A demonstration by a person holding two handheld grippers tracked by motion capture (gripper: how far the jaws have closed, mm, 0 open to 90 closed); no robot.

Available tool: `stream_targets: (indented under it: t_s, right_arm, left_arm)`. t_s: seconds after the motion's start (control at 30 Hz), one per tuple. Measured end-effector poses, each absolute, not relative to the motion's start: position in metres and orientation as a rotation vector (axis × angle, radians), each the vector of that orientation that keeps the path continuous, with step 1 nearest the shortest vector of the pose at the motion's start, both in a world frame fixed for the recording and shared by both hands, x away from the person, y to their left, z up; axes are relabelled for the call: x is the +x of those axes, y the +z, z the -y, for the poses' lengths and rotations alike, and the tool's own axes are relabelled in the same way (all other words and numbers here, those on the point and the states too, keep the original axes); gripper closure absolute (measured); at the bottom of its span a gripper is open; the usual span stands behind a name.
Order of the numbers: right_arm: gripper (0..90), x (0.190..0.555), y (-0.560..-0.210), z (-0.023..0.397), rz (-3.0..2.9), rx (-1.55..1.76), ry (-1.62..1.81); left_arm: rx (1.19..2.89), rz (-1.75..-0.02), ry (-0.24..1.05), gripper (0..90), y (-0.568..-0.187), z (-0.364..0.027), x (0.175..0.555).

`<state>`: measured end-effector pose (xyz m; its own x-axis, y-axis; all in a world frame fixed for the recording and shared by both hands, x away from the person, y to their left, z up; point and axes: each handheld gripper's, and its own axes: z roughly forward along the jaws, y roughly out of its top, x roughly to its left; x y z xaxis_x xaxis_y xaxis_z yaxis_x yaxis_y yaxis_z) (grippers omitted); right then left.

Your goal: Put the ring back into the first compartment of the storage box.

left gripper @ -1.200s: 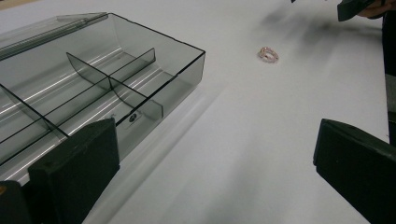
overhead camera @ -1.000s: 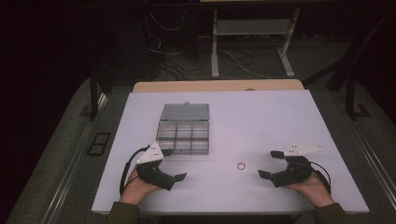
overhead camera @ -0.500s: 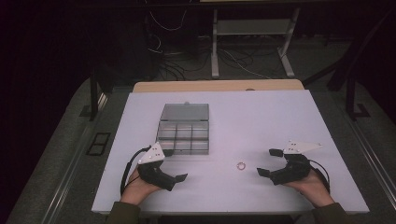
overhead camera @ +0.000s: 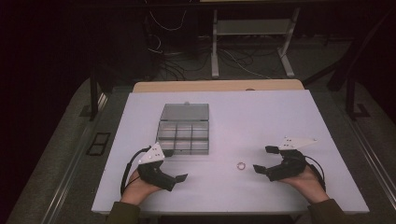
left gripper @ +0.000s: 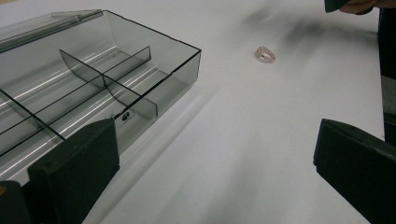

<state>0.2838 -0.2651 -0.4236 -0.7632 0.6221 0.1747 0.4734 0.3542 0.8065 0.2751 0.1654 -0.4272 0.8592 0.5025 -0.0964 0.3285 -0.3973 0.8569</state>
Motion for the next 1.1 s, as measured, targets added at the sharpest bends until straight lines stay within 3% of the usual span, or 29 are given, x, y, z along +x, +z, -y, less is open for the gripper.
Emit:
stream_targets:
  t_s: [1.1]
  right_arm:
    - [7.0,0.308,-0.420,0.242,-2.479,0.966,1.429]
  left_arm:
    - [2.023,-0.591,0.217,0.0,-0.426,-0.165,0.274]
